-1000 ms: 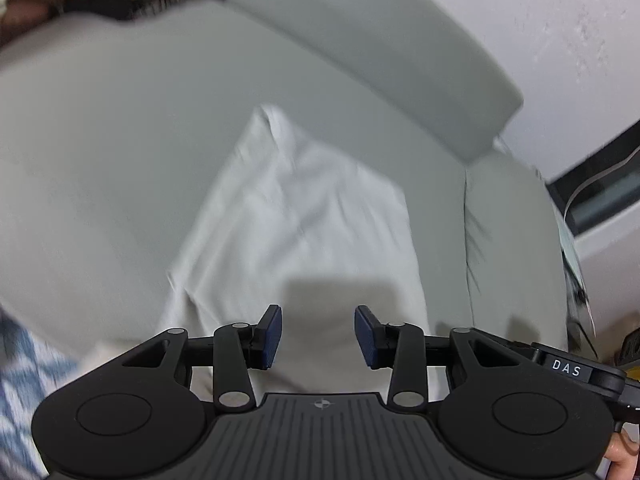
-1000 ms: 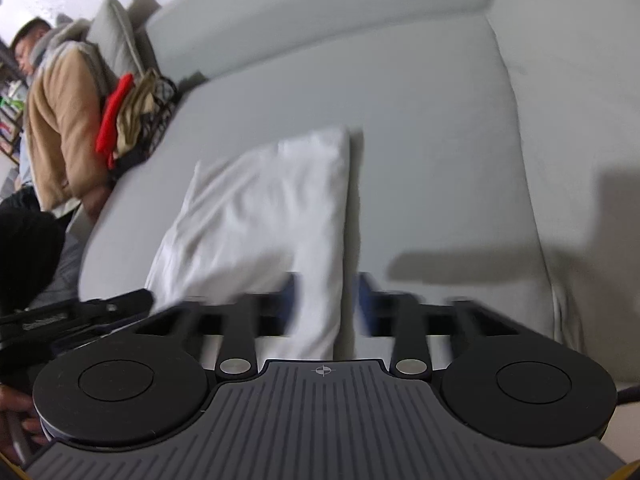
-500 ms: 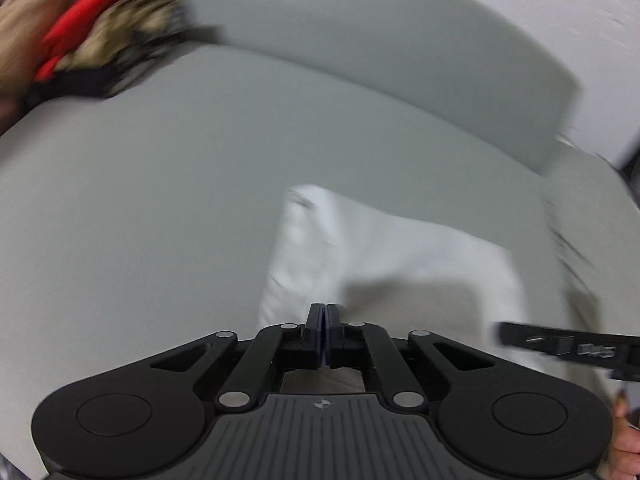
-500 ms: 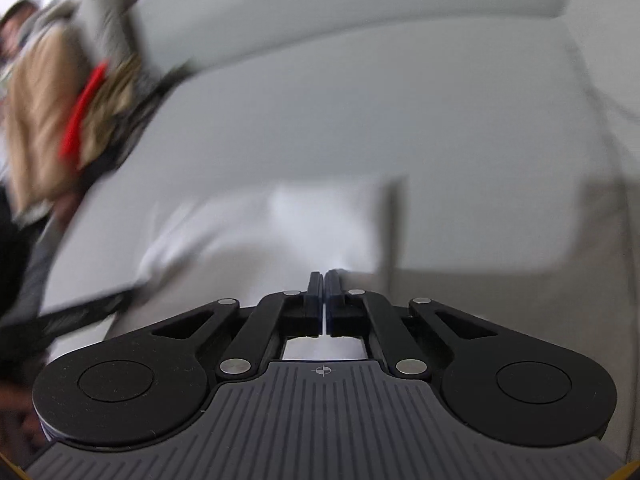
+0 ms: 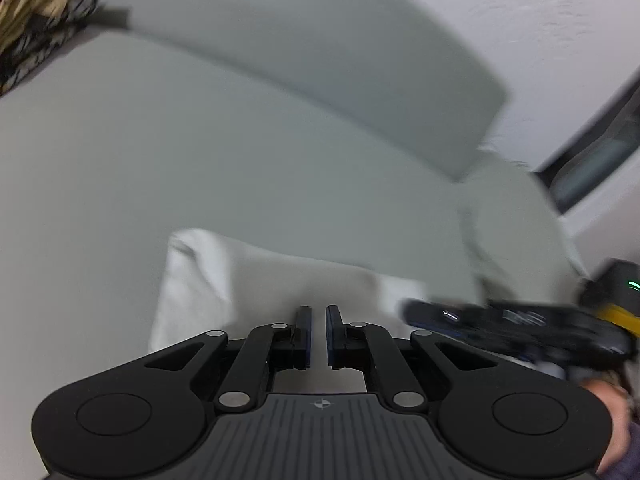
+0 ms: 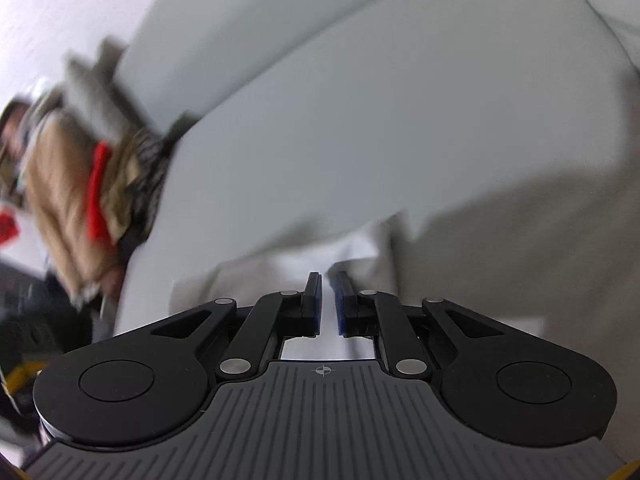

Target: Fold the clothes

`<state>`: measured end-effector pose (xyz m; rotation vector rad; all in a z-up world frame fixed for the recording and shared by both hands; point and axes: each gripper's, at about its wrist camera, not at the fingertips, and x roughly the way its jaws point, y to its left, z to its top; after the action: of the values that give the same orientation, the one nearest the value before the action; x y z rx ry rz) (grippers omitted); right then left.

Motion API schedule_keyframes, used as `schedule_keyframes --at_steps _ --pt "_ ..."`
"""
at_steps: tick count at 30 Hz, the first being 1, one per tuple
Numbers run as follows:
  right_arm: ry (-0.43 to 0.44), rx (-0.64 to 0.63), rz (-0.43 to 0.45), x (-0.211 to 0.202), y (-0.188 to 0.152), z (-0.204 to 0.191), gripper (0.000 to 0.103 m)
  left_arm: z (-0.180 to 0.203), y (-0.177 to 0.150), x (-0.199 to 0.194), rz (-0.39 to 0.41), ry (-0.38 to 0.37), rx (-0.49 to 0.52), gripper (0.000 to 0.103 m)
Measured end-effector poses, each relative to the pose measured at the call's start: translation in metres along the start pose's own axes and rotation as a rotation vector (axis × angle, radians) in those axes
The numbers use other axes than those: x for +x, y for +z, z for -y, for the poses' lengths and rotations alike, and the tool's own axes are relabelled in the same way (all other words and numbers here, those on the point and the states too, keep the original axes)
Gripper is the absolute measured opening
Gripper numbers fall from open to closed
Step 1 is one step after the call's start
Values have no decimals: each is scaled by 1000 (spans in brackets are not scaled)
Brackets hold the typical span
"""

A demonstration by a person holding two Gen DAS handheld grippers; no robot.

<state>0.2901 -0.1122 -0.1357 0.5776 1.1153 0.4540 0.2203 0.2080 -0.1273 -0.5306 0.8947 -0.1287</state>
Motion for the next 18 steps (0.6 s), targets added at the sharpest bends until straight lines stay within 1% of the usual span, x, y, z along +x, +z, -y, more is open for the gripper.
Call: schedule_keyframes --at_steps 1,4,7,8,9,10,11,12,13,14,16,17,18 --pt "-3 38 21 3 5 6 1 -7 4 4 15 25 -33 3" --pt "-19 132 100 3 17 24 1 -25 13 11 70 101 -116 4" --pt "-51 163 142 -12 20 27 3 -28 14 0 123 143 -140 4" --pt "-66 151 149 -21 19 24 10 -28 13 -5 139 153 -141 3" --pt "-80 135 155 -30 16 20 17 -24 9 -16 149 148 -143 3" --pt "-89 119 157 -41 12 16 20 -20 5 -29 156 137 -143 5" --pt "-99 102 159 -51 8 11 31 -16 1 -41 164 126 -144 15" --pt "-107 86 158 -62 3 6 44 -13 -3 -53 171 115 -145 21" --pt "-112 66 156 -74 -2 -1 45 -9 -7 -66 178 105 -146 33" --pt "-116 42 150 -86 -9 -8 45 -2 -14 -78 171 95 -143 40" --pt "-126 -7 126 -109 -22 -17 46 12 -33 -102 146 80 -113 42" --pt "-133 -33 113 -121 -30 -21 47 17 -43 -111 124 84 -99 45" --pt "-137 -60 99 -132 -42 -25 46 22 -54 -120 98 91 -85 45"
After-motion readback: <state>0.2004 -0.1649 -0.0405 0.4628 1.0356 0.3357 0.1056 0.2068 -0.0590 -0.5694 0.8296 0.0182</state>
